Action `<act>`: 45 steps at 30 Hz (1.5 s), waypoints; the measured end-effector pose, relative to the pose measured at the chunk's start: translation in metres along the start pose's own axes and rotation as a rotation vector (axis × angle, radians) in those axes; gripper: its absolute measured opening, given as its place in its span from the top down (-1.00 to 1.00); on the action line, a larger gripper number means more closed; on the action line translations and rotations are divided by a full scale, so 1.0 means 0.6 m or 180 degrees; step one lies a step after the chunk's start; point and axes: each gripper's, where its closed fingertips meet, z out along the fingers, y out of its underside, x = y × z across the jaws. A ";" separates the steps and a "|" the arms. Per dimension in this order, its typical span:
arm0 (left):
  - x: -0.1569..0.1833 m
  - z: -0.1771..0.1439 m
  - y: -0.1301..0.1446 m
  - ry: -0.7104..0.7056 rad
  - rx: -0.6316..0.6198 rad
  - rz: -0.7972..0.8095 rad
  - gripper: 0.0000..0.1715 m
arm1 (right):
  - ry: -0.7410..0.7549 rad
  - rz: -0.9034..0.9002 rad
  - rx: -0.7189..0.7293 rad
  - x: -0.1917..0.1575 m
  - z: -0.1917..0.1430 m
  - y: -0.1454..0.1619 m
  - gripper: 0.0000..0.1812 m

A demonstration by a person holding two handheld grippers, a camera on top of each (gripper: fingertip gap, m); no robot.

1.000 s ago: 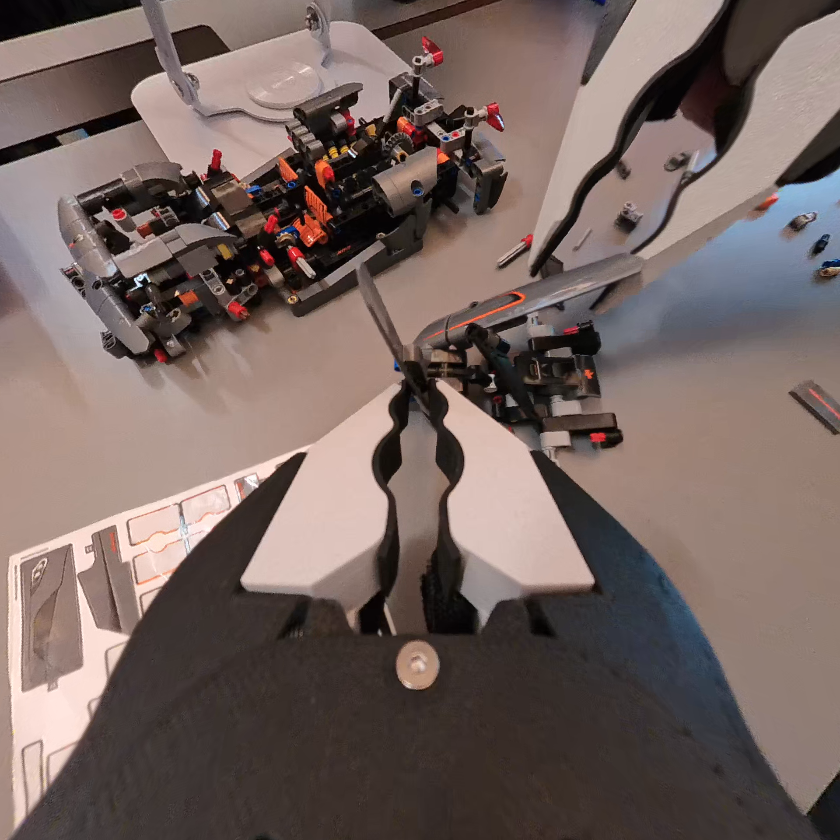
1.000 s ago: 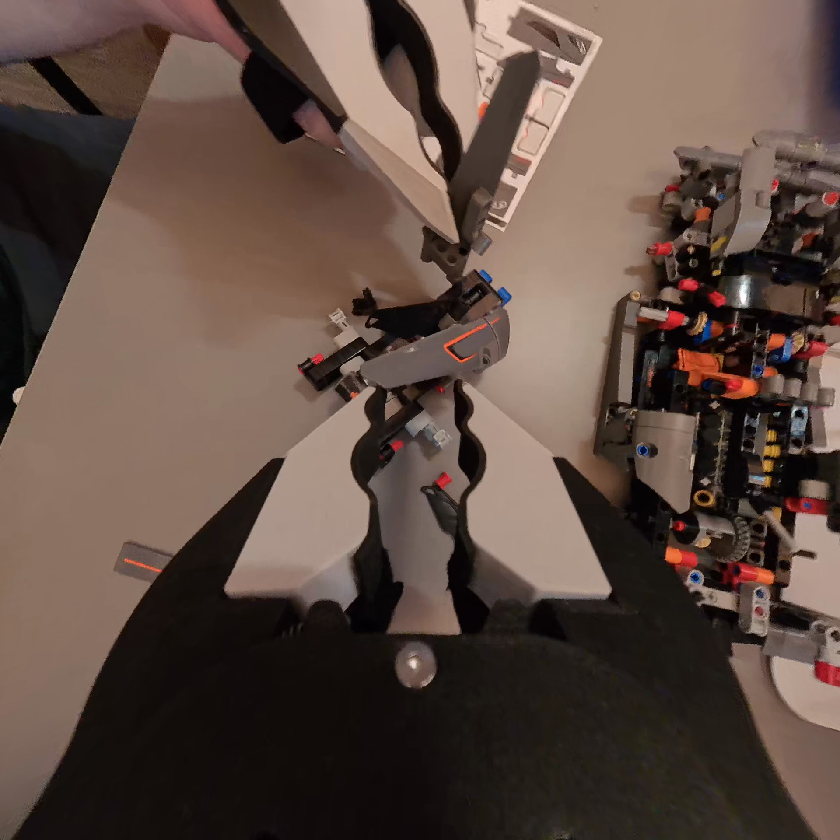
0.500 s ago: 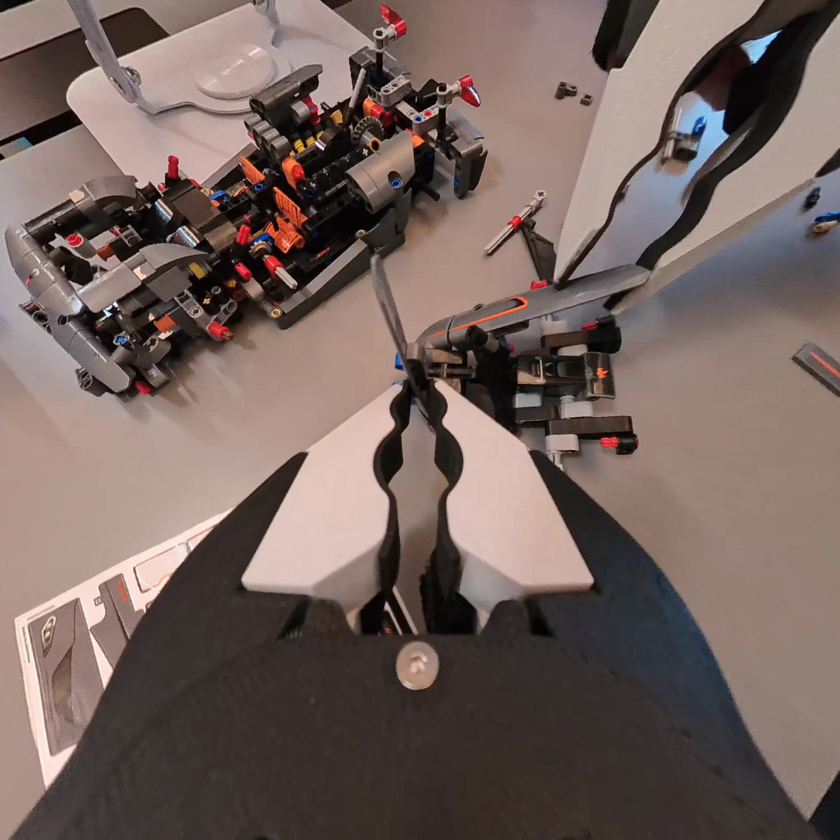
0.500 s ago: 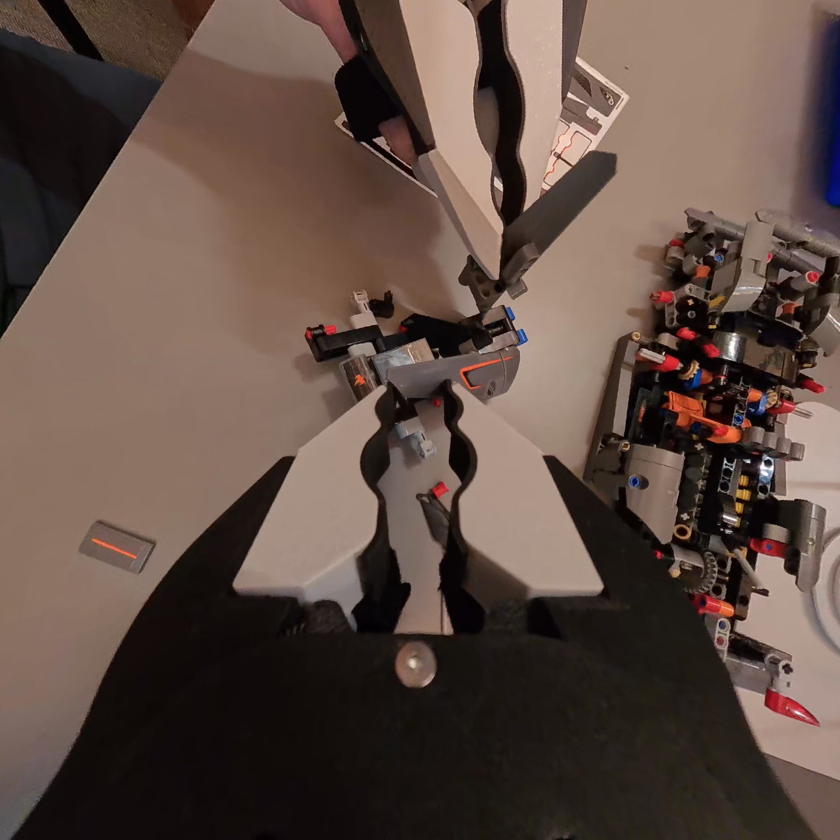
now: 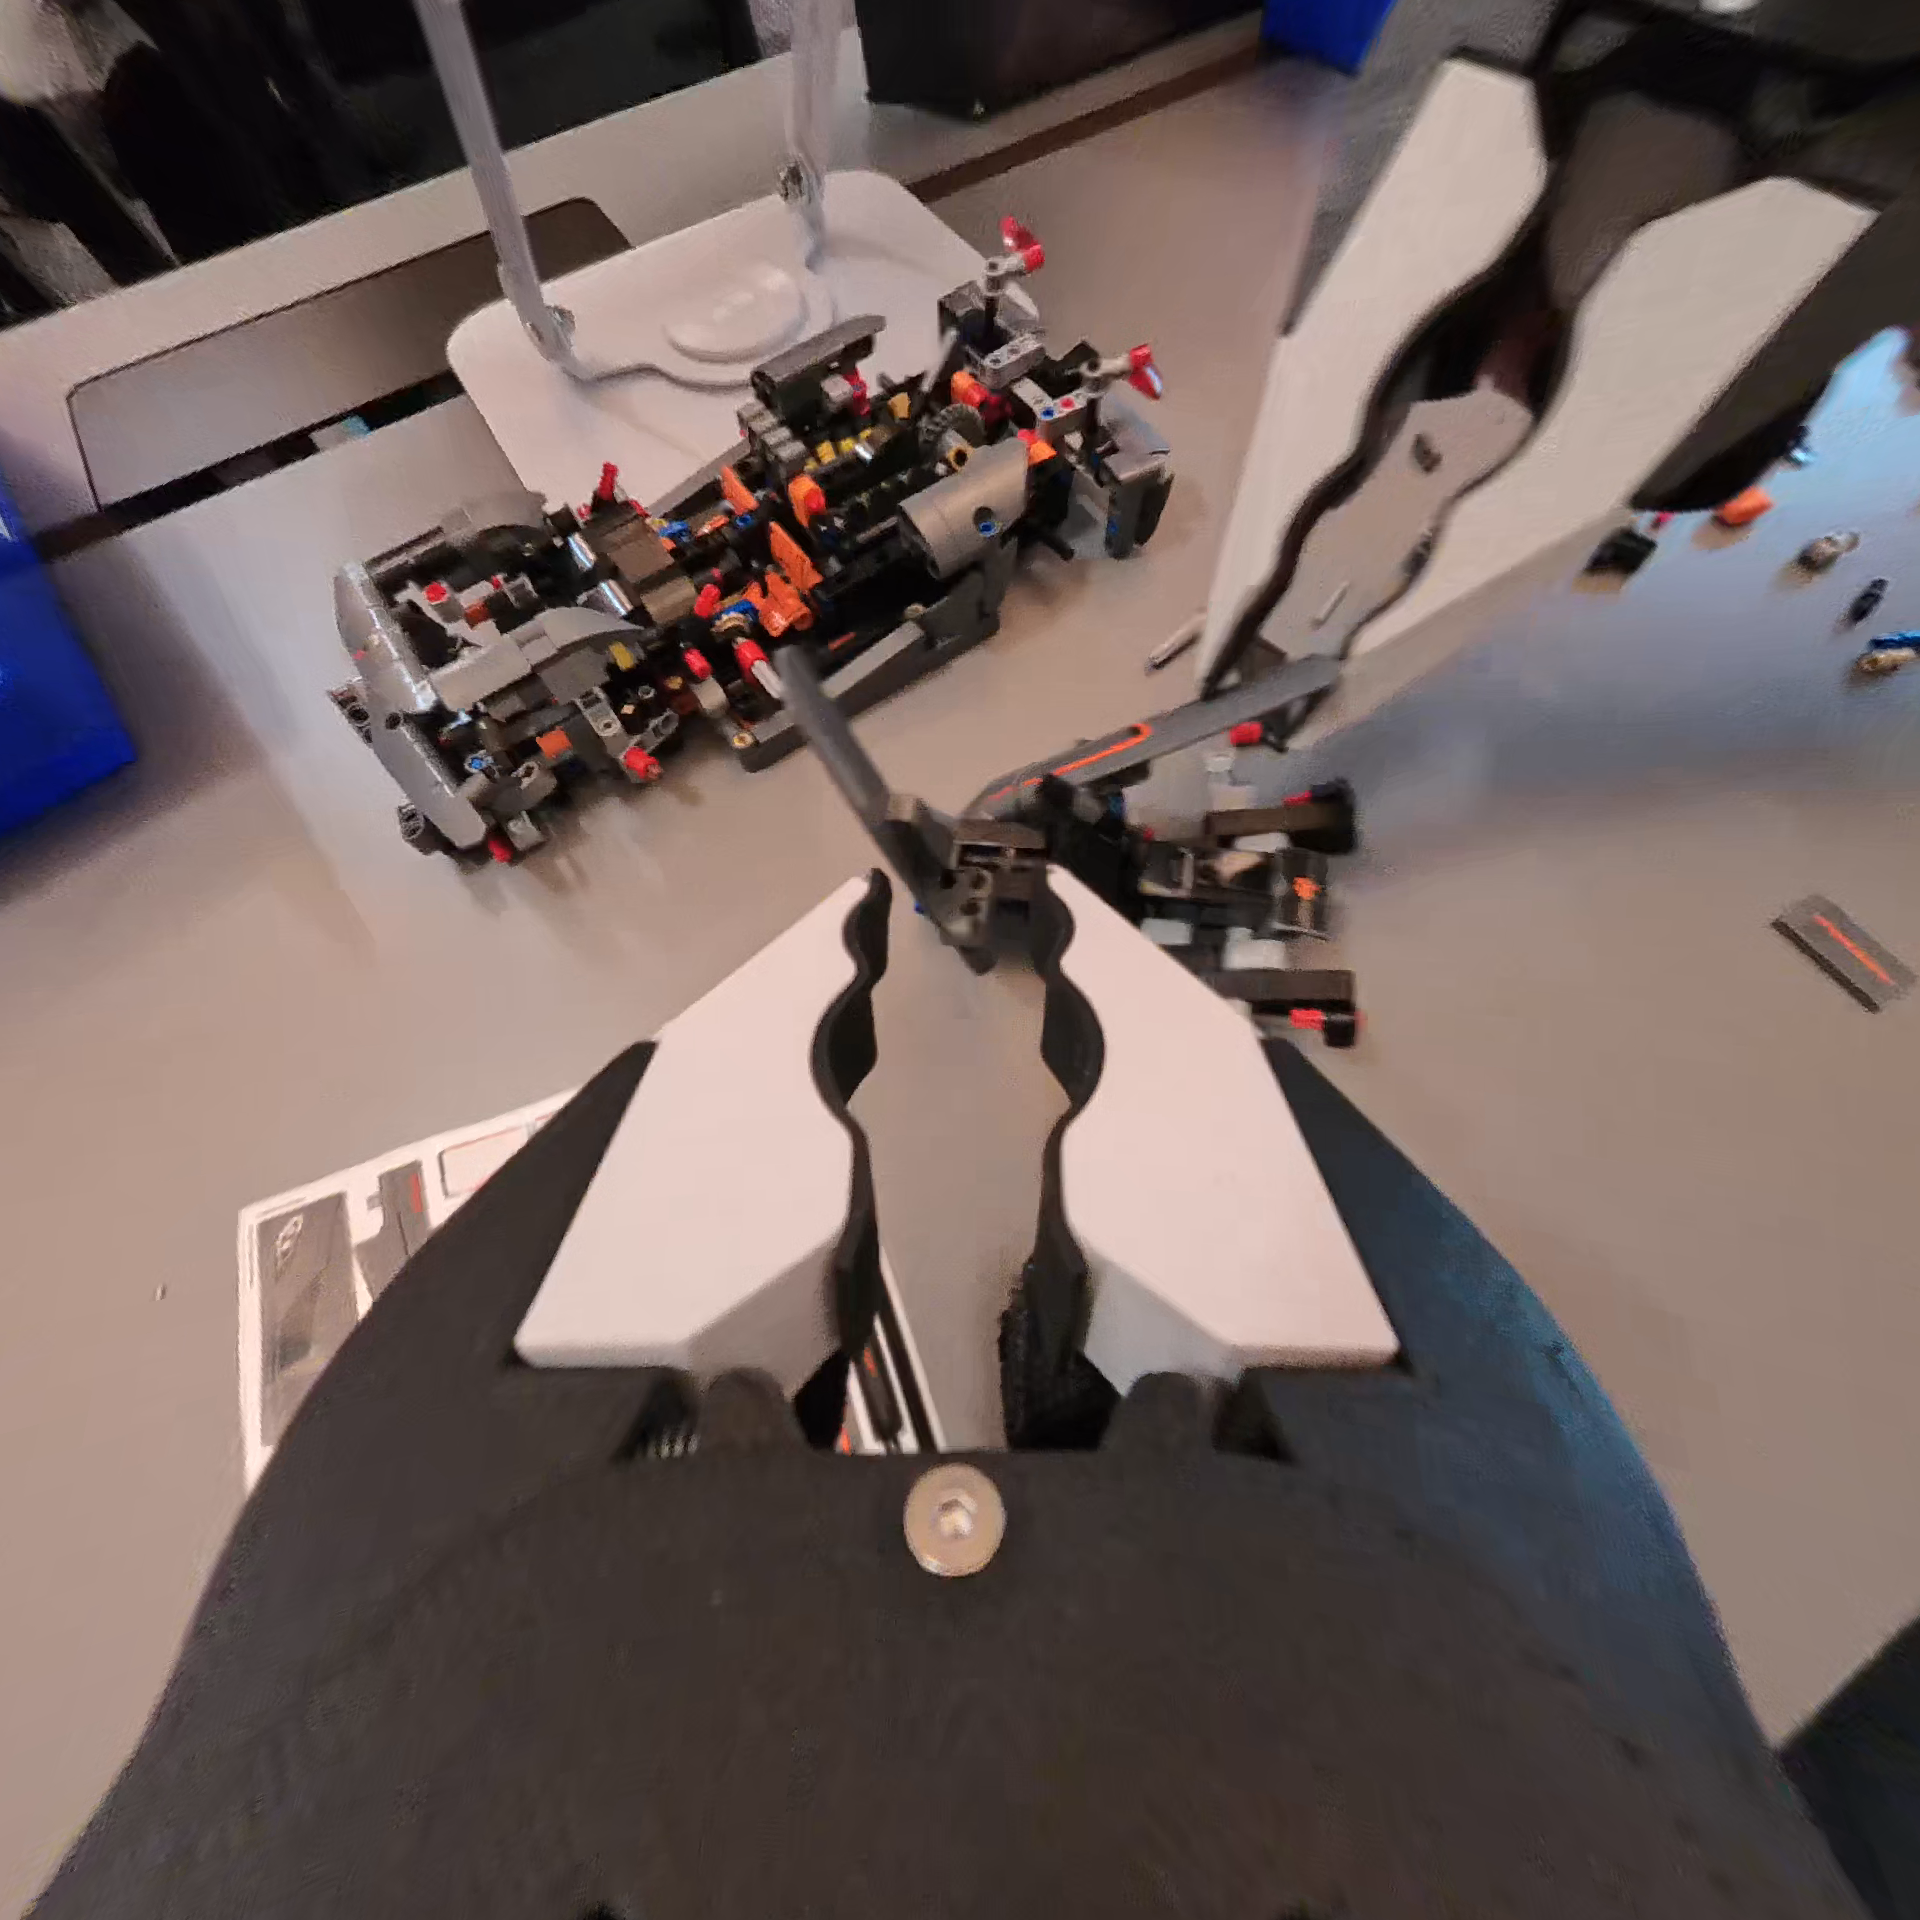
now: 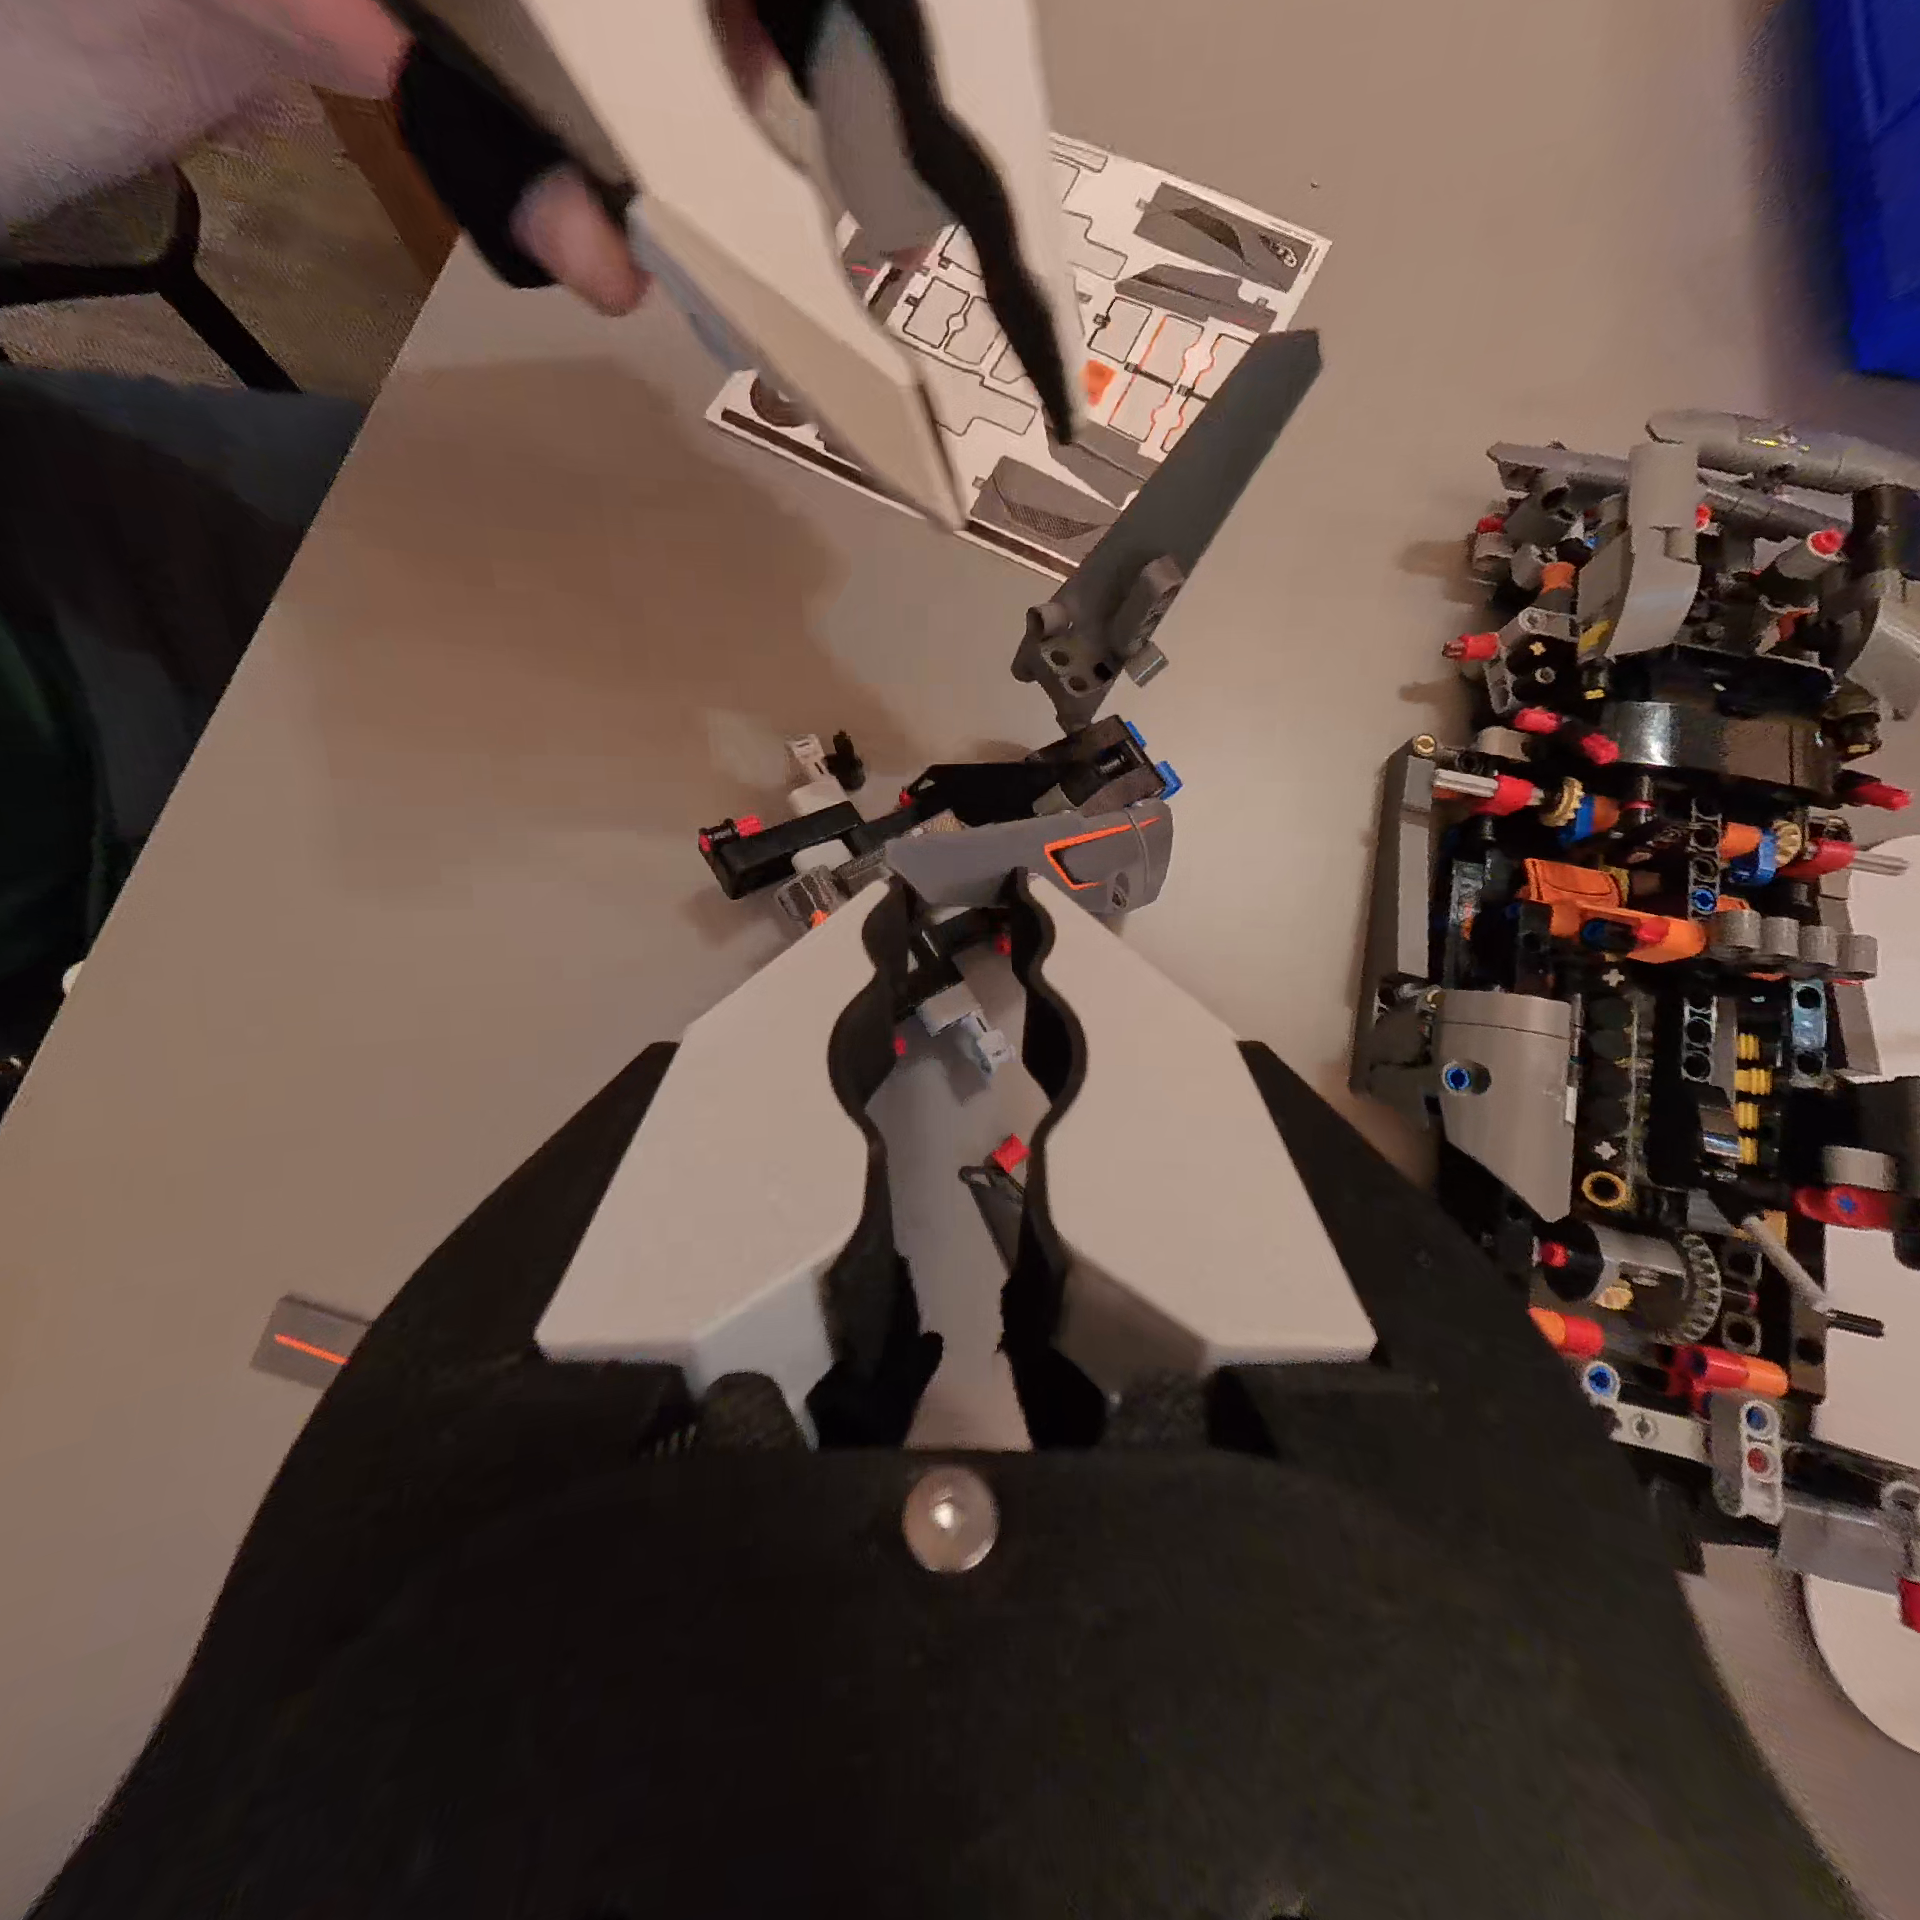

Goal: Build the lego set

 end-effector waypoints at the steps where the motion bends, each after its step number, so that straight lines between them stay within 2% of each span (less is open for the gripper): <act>1: 0.014 -0.007 0.002 0.0011 -0.0043 0.0031 0.72 | 0.0022 0.0006 0.0003 0.001 0.001 -0.001 0.82; 5: 0.074 0.005 0.035 0.0188 -0.0357 0.0047 0.78 | 0.0057 0.0200 0.0115 0.008 0.005 -0.012 0.82; 8: 0.068 0.024 0.054 0.0078 -0.0464 -0.0017 0.75 | 0.0058 0.0252 0.0135 0.009 0.005 -0.013 0.82; 11: 0.066 0.046 0.068 0.0318 -0.0503 -0.0354 0.67 | 0.0066 0.0293 0.0164 0.011 0.004 -0.015 0.83; 14: 0.058 0.062 0.076 0.0417 -0.0504 -0.0540 0.69 | 0.0044 0.0304 0.0175 0.010 0.005 -0.016 0.83; 19: 0.057 0.083 0.076 0.0512 -0.0478 -0.0662 0.90 | 0.0000 0.0339 0.0186 0.010 0.006 -0.013 0.82; 27: 0.045 0.070 0.056 0.0557 -0.0279 -0.0771 0.94 | 0.0037 0.0327 0.0126 0.014 0.006 -0.006 0.83; 33: 0.044 0.058 0.031 0.0537 -0.0241 -0.0660 0.98 | 0.0082 0.0292 0.0119 0.013 0.010 -0.010 0.84; 45: 0.083 0.077 0.018 0.0210 -0.0436 -0.0190 0.84 | 0.0045 0.0326 0.0094 0.011 0.011 -0.006 0.82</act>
